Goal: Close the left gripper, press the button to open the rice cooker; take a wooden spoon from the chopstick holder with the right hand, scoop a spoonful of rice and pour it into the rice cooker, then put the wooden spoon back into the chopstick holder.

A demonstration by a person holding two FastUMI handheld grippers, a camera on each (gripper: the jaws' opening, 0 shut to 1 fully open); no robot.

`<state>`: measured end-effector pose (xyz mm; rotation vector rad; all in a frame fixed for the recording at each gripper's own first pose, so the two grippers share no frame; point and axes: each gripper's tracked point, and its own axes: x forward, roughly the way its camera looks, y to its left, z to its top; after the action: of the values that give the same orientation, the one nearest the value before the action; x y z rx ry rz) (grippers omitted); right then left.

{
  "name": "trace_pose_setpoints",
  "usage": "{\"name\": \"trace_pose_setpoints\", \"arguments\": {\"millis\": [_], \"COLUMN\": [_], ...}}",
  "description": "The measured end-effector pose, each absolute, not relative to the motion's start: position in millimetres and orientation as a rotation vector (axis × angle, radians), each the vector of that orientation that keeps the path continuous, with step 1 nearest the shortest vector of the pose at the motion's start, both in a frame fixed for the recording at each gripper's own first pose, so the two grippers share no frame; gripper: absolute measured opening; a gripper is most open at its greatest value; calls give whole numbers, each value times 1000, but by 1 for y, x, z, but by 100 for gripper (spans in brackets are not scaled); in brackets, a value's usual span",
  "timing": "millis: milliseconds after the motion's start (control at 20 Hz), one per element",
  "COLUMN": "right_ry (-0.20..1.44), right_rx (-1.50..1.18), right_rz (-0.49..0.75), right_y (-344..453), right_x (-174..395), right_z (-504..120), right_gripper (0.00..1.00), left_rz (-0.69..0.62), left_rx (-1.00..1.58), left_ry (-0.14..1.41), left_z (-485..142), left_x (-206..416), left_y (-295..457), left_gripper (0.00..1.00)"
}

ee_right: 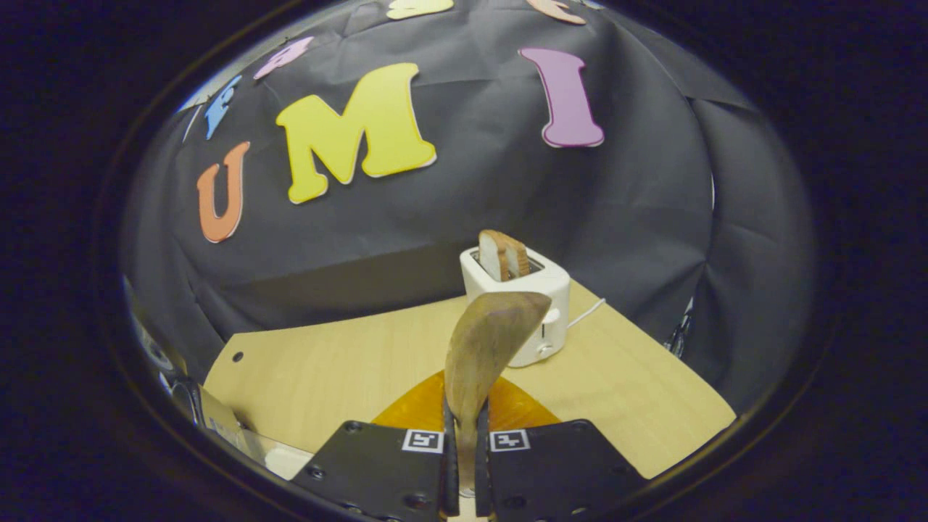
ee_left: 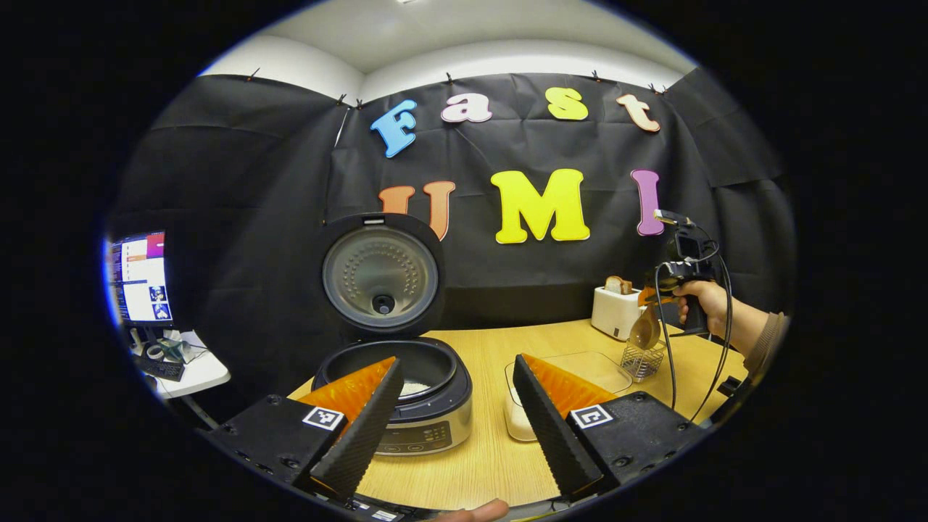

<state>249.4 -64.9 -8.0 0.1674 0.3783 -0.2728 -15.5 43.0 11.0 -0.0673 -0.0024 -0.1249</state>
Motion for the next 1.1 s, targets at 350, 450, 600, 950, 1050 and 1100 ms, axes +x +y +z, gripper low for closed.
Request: {"name": "trace_pose_setpoints", "arguments": {"millis": [350,450,600,950,1050,1100], "right_ry": [313,312,319,383,386,383], "right_rx": [98,88,94,91,89,76], "right_rz": [-172,-125,-78,-66,-84,-90], "right_y": [17,49,89,132,132,133], "right_x": [236,230,222,218,216,215], "right_z": [32,34,25,-42,-59,-66], "right_gripper": [8,8,7,8,8,7], "left_rz": [-104,-83,-63,-65,-63,-63], "left_rx": [-74,-77,-75,-82,-84,-85], "left_ry": [4,-3,-21,-27,-22,-19], "left_z": [8,10,16,18,16,15], "left_x": [-15,-16,-20,-22,-20,-19], "left_y": [57,66,71,75,76,75], "left_gripper": [97,98,98,97,97,97]}}
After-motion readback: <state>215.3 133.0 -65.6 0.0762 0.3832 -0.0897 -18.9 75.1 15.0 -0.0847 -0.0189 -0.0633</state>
